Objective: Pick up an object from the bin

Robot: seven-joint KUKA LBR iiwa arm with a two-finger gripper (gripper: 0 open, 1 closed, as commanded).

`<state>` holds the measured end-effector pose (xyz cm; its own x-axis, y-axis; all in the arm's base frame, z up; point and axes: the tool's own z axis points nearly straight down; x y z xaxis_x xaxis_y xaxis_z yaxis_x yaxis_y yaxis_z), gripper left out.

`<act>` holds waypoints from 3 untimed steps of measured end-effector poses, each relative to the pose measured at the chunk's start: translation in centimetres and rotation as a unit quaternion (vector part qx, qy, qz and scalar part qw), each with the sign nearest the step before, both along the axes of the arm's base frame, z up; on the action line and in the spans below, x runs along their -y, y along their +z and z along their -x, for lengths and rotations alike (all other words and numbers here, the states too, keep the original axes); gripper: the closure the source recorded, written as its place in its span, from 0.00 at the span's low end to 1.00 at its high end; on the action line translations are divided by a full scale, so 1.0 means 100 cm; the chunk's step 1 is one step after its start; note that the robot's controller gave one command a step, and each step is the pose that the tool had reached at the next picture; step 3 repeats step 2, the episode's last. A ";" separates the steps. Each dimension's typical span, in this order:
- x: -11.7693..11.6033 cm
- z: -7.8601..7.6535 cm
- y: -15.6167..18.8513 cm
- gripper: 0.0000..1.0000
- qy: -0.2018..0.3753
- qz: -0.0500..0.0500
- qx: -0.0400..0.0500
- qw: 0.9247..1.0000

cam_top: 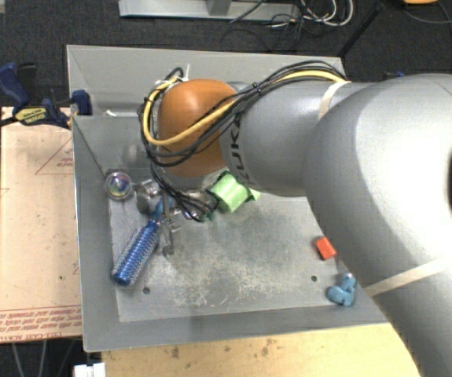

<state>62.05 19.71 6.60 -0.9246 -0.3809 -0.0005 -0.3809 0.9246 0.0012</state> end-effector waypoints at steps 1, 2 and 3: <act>0.000 -0.001 0.004 1.00 0.000 0.000 0.001 1.000; -0.007 0.017 0.139 1.00 0.006 -0.001 0.005 1.000; -0.007 0.017 0.139 1.00 0.006 -0.001 0.005 1.000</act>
Offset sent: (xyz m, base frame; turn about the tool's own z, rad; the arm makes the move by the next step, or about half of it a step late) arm 0.0000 0.0000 0.0000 0.0000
